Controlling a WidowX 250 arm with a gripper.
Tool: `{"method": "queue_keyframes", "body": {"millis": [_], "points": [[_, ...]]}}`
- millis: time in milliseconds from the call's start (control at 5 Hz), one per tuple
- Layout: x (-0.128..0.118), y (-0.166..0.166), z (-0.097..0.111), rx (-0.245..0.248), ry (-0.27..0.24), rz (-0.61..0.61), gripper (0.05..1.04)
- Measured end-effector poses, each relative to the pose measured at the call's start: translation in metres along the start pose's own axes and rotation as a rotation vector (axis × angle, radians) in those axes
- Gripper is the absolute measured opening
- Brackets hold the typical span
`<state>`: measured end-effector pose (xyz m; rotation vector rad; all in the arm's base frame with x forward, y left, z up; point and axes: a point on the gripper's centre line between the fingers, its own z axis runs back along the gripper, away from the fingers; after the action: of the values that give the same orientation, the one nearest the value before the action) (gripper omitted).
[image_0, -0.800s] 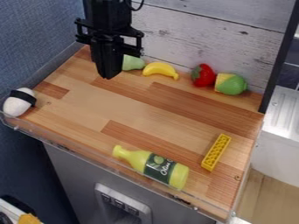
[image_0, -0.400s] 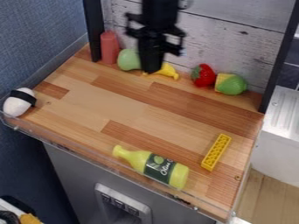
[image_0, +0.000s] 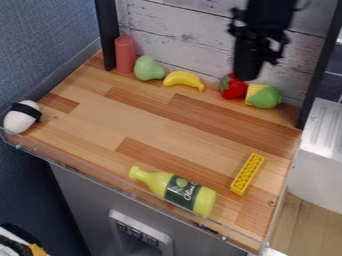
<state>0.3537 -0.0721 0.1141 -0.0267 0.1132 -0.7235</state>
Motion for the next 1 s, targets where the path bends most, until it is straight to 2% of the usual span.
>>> {"method": "queue_keyframes", "body": {"millis": [200, 400, 800, 1000], "points": [[0.023, -0.003, -0.004, 0.002, 0.012, -0.094, 0.069], [0.037, 0.002, -0.002, 0.004, 0.017, -0.051, 0.072], [0.052, 0.007, -0.017, -0.009, -0.015, 0.225, 0.098], [0.055, 0.008, -0.034, -0.011, -0.018, 0.304, 0.265]]}}
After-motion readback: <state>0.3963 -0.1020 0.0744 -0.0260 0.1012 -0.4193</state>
